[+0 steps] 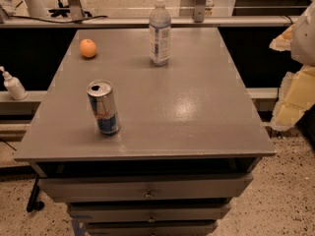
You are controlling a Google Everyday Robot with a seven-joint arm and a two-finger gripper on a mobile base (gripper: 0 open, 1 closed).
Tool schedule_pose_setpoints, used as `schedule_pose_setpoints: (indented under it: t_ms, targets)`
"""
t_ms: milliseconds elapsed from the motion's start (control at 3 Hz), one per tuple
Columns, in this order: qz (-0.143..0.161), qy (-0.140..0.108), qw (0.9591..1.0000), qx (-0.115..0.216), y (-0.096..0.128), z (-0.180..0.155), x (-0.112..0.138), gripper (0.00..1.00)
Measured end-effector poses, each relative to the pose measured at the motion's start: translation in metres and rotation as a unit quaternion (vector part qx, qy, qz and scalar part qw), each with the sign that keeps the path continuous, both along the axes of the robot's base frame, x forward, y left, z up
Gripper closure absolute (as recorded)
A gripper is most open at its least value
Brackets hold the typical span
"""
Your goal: Knock redbull can over
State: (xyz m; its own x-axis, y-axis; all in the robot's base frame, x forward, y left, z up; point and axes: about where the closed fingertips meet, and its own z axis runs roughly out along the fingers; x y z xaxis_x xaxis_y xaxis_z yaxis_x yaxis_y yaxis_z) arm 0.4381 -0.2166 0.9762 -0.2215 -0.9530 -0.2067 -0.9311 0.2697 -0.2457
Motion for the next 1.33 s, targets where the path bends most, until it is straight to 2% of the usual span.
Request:
schedule_pose_setpoints:
  t_ms: [333, 667, 1000, 1333]
  targets:
    - [0.0, 0.0, 1.0, 0.0, 0.0, 0.0, 0.0, 0.0]
    - [0.011, -0.006, 0.9989, 0.045, 0.022, -0.016, 0.006, 0.0]
    - [0.022, -0.007, 0.9885, 0.149, 0.069, -0.052, 0.022, 0.0]
    - [0.041, -0.014, 0.9658, 0.256, 0.122, -0.079, 0.038, 0.0]
